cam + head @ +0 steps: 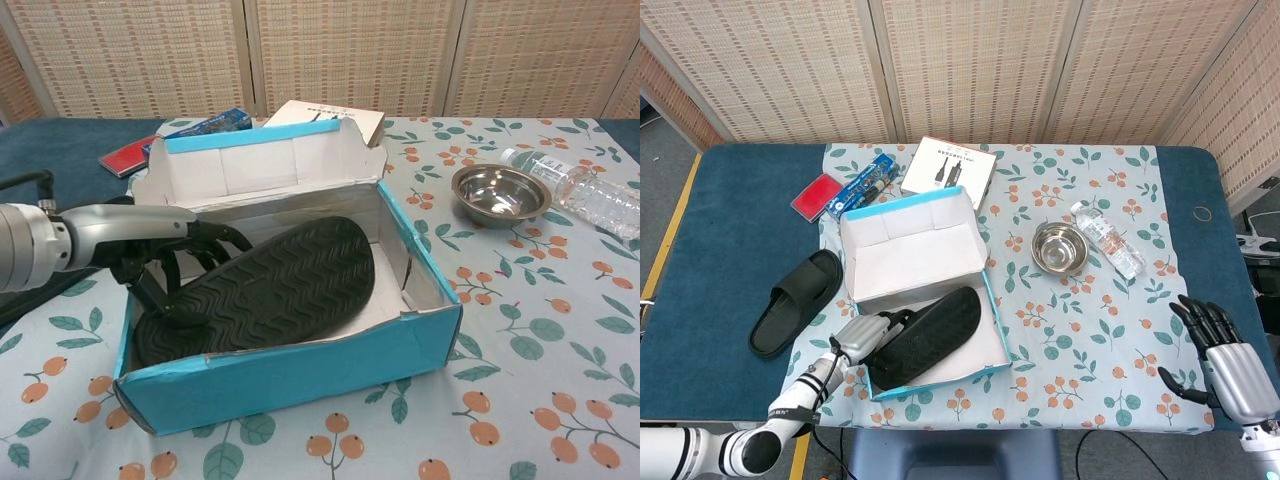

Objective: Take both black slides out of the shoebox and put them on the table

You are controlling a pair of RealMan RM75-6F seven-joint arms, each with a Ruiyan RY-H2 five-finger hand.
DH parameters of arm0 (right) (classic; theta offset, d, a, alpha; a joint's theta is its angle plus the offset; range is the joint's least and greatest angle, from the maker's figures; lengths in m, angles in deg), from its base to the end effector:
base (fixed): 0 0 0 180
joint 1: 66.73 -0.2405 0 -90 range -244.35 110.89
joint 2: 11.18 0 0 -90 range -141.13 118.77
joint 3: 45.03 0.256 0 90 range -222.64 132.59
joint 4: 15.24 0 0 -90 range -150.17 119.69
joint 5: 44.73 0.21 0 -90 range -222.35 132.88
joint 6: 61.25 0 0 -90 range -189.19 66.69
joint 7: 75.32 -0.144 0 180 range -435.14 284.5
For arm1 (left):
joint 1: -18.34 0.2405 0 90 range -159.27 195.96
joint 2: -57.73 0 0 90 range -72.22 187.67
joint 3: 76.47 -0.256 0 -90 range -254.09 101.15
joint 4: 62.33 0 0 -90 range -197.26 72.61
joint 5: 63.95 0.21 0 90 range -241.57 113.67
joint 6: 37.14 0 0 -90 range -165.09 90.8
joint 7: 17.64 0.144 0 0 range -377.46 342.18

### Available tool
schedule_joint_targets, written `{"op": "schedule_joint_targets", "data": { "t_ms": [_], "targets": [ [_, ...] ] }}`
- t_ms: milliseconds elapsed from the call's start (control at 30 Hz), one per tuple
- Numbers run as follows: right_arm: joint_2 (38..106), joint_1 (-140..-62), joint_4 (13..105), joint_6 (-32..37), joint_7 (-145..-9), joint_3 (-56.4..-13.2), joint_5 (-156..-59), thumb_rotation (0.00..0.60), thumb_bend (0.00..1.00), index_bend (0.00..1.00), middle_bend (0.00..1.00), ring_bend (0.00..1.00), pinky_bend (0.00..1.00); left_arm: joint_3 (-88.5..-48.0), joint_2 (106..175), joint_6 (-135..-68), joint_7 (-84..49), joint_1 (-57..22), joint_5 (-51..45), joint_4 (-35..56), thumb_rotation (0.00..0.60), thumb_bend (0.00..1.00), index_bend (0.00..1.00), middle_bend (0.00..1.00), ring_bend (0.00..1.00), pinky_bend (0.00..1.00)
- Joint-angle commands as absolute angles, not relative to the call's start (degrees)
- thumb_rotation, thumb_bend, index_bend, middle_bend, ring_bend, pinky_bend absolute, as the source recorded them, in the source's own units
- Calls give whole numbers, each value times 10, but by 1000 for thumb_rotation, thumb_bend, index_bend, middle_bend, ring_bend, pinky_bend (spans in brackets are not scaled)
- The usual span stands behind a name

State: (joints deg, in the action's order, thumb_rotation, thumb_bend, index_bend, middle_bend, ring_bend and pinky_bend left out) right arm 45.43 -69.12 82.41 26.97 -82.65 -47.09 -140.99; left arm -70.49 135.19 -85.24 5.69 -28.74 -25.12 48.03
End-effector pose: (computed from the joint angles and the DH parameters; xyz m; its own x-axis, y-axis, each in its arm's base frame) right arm -0.2896 -0.1476 0.1772 0.3211 -0.0659 0.9447 -0.9410 -0.1342 0.3105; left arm -0.1238 0.2796 -0.0101 0.2541 0.6531 0.7134 0.9637 -0.2332 -0.1298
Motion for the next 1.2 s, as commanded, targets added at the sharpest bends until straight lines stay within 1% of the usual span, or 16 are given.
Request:
{"op": "schedule_joint_targets", "data": {
  "t_ms": [33,100,200,267,333,467,600,733,967,1200],
  "targets": [
    [454,-690,824,270,-826,-470,-1408,451,236,0,0,0,0,-715,1346,-847,69,-305,-276,485,600,326,101,228,187,429],
    [454,-690,824,269,-824,-470,-1408,450,235,0,0,0,0,-720,1346,-843,74,-315,-289,484,599,326,131,250,217,437],
    [455,-690,824,269,-822,-470,-1407,449,236,0,0,0,0,-724,1344,-835,70,-326,-301,488,600,326,188,335,300,450],
    [455,-690,824,268,-822,-469,-1405,449,236,0,0,0,0,-727,1341,-830,68,-331,-303,490,600,327,255,417,355,451],
    [455,-689,825,269,-822,-469,-1404,449,236,0,0,0,0,-727,1338,-826,60,-335,-305,494,600,338,321,472,401,452],
    [454,-687,826,272,-823,-468,-1403,451,236,0,0,0,0,-725,1336,-822,37,-334,-298,497,600,384,425,545,475,468],
    [452,-685,826,274,-824,-467,-1402,450,236,0,0,0,0,-726,1343,-833,22,-332,-290,495,600,415,488,614,547,523],
    [451,-684,826,277,-826,-467,-1403,450,236,0,0,0,0,-726,1348,-848,13,-328,-274,497,600,452,568,700,637,604],
    [449,-684,825,275,-830,-467,-1403,449,236,0,0,0,0,-719,1353,-879,-3,-318,-241,512,600,555,635,766,700,667],
    [449,-686,826,271,-829,-466,-1402,450,236,0,0,0,0,-714,1336,-911,-15,-299,-180,547,600,604,661,785,720,689]
  ]
}}
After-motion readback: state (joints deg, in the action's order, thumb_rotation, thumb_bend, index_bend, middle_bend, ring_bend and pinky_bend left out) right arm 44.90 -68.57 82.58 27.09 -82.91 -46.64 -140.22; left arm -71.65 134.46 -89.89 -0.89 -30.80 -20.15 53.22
